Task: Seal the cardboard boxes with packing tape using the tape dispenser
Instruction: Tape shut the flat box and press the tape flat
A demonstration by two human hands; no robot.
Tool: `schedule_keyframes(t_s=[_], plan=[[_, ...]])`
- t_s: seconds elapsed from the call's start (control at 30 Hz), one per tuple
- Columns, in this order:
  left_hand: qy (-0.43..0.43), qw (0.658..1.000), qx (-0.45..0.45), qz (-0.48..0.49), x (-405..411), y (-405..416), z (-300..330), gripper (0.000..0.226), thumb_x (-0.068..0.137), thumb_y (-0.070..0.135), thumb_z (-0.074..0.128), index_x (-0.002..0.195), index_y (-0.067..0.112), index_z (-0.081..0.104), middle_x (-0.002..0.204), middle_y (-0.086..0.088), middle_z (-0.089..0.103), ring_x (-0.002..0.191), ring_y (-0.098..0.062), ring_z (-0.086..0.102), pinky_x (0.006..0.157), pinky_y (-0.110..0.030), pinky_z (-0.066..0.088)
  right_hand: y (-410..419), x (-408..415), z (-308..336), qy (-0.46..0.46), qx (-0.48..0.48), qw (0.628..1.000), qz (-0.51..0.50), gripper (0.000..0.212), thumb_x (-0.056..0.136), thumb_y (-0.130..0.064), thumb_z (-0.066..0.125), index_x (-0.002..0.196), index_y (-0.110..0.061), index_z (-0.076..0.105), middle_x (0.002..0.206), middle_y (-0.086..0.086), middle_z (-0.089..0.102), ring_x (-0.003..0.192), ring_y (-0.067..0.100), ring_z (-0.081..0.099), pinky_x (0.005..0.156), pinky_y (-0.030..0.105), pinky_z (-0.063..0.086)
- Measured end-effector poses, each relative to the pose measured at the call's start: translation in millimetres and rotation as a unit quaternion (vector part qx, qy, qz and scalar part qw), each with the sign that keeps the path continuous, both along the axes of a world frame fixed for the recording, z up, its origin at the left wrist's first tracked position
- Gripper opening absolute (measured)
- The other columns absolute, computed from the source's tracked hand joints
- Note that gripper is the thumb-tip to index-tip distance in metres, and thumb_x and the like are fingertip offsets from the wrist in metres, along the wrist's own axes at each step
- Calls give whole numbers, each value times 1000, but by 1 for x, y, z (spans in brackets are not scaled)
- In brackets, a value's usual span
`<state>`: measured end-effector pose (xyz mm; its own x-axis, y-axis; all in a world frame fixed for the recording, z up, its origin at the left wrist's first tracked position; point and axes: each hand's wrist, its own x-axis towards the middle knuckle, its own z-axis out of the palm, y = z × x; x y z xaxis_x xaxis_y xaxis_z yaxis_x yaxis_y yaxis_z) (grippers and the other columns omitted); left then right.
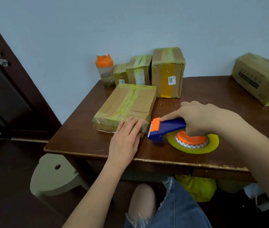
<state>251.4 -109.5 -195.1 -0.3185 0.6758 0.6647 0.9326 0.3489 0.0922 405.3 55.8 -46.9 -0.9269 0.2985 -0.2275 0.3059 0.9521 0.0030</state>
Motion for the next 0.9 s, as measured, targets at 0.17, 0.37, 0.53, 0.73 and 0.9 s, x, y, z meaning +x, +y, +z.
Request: schedule_keyframes(t_s=[0.17,0.37,0.53,0.73,0.9], plan=[[-1,1000,1,-28,-4,-2,1,47,88,7,67,134,14,57,130,-7,60,124,-21,53,113,-39,34,-21,-20,15,-45,57,997,-18,66,90,-19,50,137,-62,34,104,-6,43,93,21,42,72,34,37],[-16,998,-5,-53,-8,-5,4,58,83,-1,71,137,12,55,128,-9,60,121,-23,54,113,-41,36,-30,-36,11,-130,170,976,-32,49,89,-22,53,132,-46,52,113,-13,58,95,19,53,75,33,43],[-46,998,-28,-40,2,-6,7,63,84,3,66,143,14,48,134,-7,54,128,-24,47,117,-42,30,-23,-26,12,-153,125,977,-77,59,91,-20,52,140,-50,40,131,-9,51,111,21,51,77,31,40],[-158,985,-25,-67,9,-12,21,67,88,17,57,151,22,35,147,2,40,137,-14,38,115,-34,34,-24,-32,2,-175,154,968,-92,78,81,-43,72,145,-51,29,139,4,39,132,33,30,101,53,39],[-207,970,123,29,-17,-29,37,45,95,13,54,139,16,52,149,-3,42,141,-19,35,112,-36,31,-42,-21,-1,-54,191,979,-41,90,69,-73,65,147,-44,29,150,6,27,141,34,13,112,64,12]])
